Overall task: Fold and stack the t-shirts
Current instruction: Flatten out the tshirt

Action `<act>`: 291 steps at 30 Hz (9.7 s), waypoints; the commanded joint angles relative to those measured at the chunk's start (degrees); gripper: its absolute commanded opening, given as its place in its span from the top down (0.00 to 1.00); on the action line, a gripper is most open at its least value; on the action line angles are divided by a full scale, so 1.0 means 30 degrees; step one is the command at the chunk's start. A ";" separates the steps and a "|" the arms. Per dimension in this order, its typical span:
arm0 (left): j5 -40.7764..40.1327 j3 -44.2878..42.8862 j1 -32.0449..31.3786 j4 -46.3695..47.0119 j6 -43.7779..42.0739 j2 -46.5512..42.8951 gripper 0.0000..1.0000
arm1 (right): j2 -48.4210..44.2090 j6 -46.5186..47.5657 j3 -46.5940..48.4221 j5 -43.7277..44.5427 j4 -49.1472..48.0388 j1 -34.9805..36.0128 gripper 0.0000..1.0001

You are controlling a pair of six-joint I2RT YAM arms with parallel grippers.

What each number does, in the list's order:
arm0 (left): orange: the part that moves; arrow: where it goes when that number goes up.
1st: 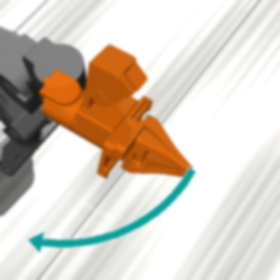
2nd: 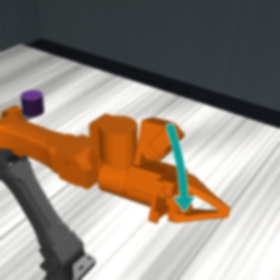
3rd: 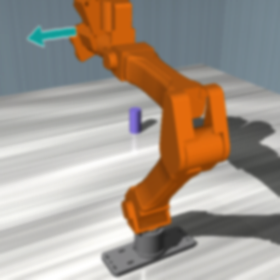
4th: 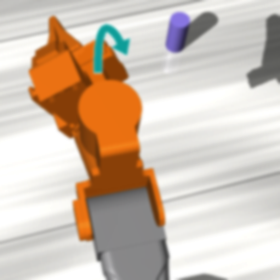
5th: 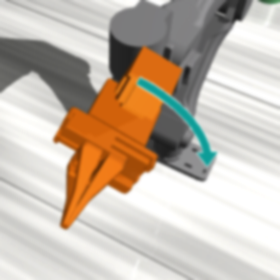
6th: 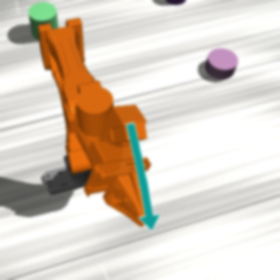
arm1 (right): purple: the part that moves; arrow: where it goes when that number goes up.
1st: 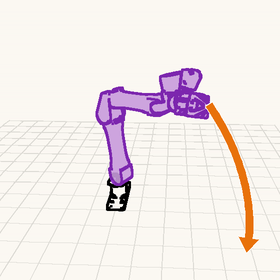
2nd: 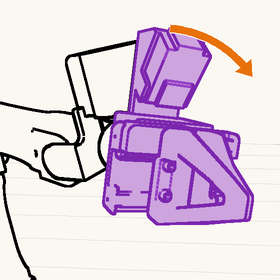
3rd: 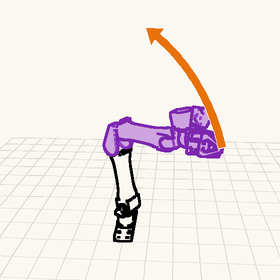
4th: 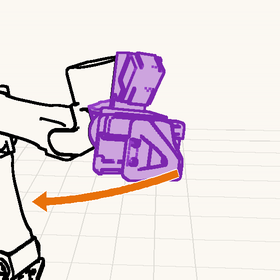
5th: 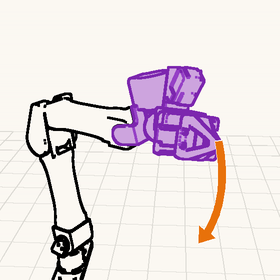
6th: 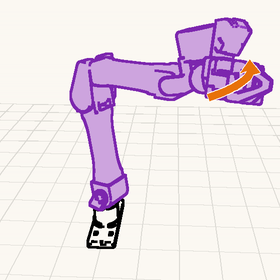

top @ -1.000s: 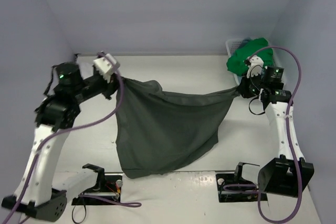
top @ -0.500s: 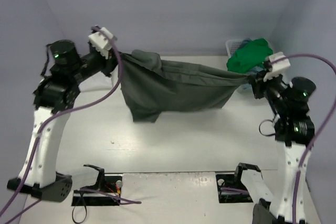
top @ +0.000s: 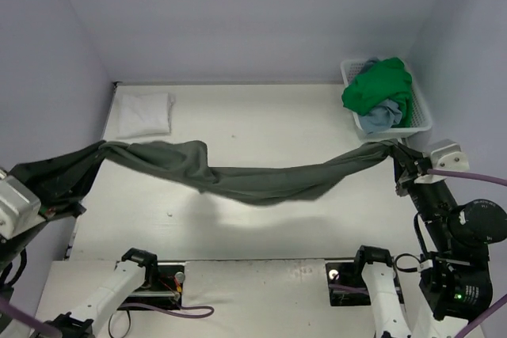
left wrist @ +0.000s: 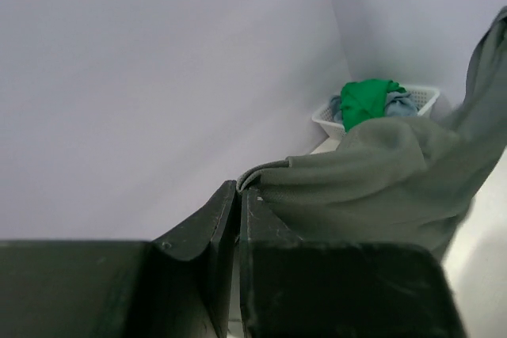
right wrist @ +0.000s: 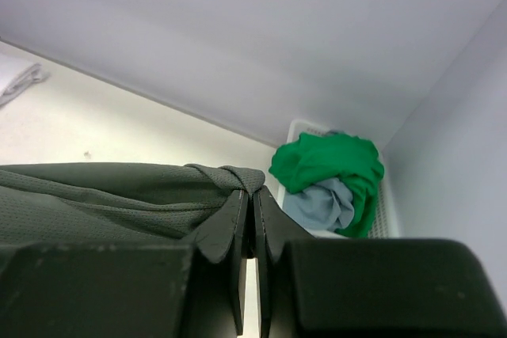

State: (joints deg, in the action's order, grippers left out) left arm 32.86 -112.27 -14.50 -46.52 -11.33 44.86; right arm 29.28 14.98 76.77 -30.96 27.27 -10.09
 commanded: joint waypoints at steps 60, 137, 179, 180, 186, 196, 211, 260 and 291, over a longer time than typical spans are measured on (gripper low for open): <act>0.6068 -0.0112 0.1377 0.8735 1.3032 1.1062 1.00 | 1.0016 0.0133 -0.5875 0.2998 -0.0915 0.8222 0.48; 0.7356 -0.0312 0.0820 1.2080 1.7401 1.0329 1.00 | 2.5599 0.8834 -0.2536 -0.9044 -0.8708 1.0833 0.39; 0.6977 -0.0281 0.1084 0.9622 1.4622 1.0242 1.00 | 2.4290 0.6665 -0.0834 -0.2965 -0.8122 1.1185 0.94; 0.6860 -0.0427 0.1113 0.9155 1.4037 1.0213 1.00 | 2.3704 0.6666 -0.0777 -0.2342 -0.8093 1.1011 0.95; 0.5309 -0.2272 0.1522 0.7103 1.1223 1.0329 1.00 | 1.8549 0.5437 0.1917 -0.0698 -0.7624 0.7232 0.95; 0.3663 -0.4680 0.2373 0.5721 0.8962 1.0476 1.00 | 1.6810 0.6808 0.2088 -0.1517 -0.4001 0.5938 0.95; 0.3782 -0.4615 0.4688 0.7363 0.9930 0.9714 1.00 | 1.3122 0.6051 0.2093 -0.1863 -0.4638 0.2311 0.94; 0.7298 -0.7196 0.4658 0.9853 1.6024 1.3142 1.00 | 2.3522 0.3882 -0.1394 -0.3830 -1.0583 1.7161 0.54; 0.7826 -0.7109 0.4658 1.0381 1.6639 1.3025 1.00 | 2.6892 0.3912 0.2446 -0.7902 -0.9237 1.4790 0.55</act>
State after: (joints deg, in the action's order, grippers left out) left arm 55.68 -131.46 -0.62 -21.50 37.65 85.80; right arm 114.85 25.71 82.94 -52.18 -0.71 35.57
